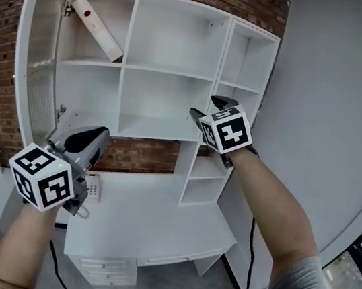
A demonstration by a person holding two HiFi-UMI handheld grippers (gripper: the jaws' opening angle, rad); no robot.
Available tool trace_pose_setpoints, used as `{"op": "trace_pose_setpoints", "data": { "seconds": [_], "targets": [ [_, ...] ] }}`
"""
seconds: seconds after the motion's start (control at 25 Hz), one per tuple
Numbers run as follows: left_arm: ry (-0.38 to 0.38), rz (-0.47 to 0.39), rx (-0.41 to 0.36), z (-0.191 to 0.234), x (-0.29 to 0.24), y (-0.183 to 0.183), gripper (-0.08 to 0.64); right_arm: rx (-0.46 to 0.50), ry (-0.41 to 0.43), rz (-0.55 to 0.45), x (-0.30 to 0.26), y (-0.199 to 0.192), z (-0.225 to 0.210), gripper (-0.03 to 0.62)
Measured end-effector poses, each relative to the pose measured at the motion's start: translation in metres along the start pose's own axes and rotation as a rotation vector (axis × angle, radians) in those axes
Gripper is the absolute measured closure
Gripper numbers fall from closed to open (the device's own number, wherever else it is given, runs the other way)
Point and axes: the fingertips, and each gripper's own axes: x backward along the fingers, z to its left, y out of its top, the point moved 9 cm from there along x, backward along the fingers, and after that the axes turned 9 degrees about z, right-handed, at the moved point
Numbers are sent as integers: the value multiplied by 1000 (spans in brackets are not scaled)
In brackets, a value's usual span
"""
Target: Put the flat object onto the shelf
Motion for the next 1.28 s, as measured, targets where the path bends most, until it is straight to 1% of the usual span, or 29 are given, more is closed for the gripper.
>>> {"op": "trace_pose_setpoints", "data": {
  "seconds": [0.16, 0.32, 0.44, 0.52, 0.64, 0.84, 0.92, 1.04, 1.16, 1.28],
  "targets": [
    [-153, 19, 23, -50, -52, -19, 561, -31, -2, 68, 50, -69, -5, 341],
    [-265, 15, 47, -86, -96, -41, 561, -83, -3, 104, 86, -119, -1, 357],
    [-345, 11, 73, -105, -129, -58, 561, -94, -35, 137, 104, -154, 3, 369],
    [-399, 13, 81, -115, -149, -70, 561, -120, -65, 158, 118, -174, 5, 382],
    [-486, 22, 86, -130, -177, -87, 561, -199, -107, 192, 139, -205, 6, 396],
    [-639, 23, 69, -153, -213, -116, 561, -306, -172, 242, 178, -258, 20, 428],
    [-705, 27, 69, -167, -223, -130, 561, -359, -203, 259, 198, -281, 32, 446],
    [-808, 38, 75, -193, -235, -155, 561, -447, -272, 288, 231, -315, 54, 471],
    [-911, 52, 79, -220, -243, -180, 561, -528, -331, 321, 259, -343, 79, 488],
    [-992, 99, 96, -250, -244, -208, 561, -599, -375, 359, 293, -368, 108, 500]
  ]
}}
